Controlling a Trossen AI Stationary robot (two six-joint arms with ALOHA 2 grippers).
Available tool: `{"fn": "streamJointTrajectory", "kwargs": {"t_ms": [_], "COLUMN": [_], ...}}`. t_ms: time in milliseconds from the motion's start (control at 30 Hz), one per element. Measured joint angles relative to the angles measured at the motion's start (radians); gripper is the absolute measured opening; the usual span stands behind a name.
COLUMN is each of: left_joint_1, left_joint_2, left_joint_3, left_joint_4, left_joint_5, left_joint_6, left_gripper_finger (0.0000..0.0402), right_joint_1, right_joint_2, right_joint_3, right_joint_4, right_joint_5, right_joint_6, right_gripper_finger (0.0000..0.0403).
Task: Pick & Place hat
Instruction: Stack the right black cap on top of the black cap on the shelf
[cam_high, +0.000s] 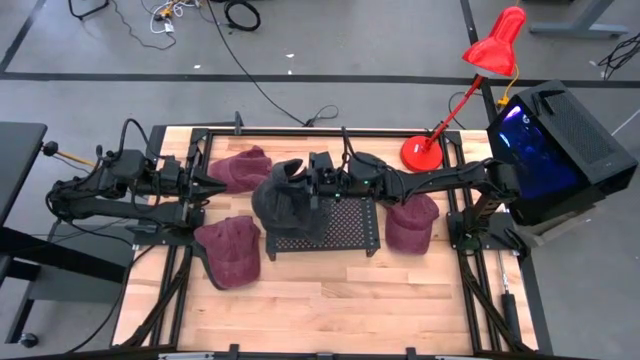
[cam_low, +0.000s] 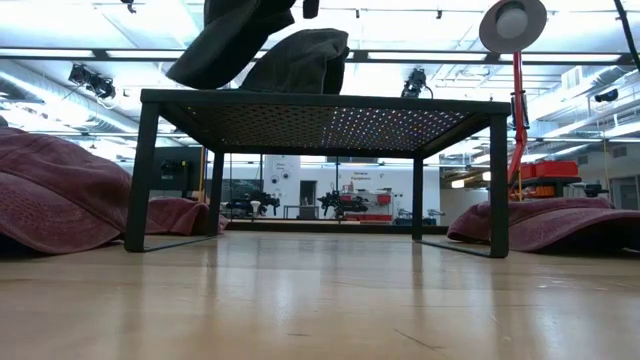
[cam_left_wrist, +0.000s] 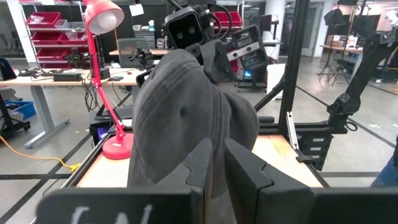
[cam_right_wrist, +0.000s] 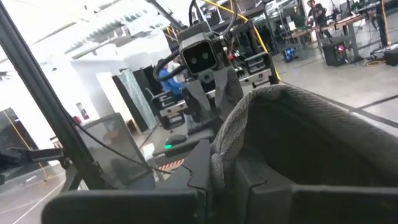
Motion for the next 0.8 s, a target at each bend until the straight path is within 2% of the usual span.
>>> {"fn": "streamJointTrajectory", "kwargs": {"t_ms": [233,600,800], "left_joint_1": [0.0,0.0,0.0], "left_joint_2": [0.0,0.0,0.0], "left_joint_3": [0.0,0.0,0.0], "left_joint_4": [0.0,0.0,0.0], "left_joint_5": [0.0,0.0,0.0], "left_joint_6": [0.0,0.0,0.0], "left_gripper_finger": [0.0048,0.0048,0.0048], "right_joint_1": [0.0,0.0,0.0], "right_joint_2": [0.0,0.0,-0.024], "right_joint_3": [0.0,0.0,-0.001], "right_joint_4": [-0.071,-0.076,-0.095], "right_joint_5": [0.017,0.026,0.026], "right_joint_6": [-0.006,-0.033,-0.083], "right_gripper_finger": [0.0025,0.0034,0.0021]}}
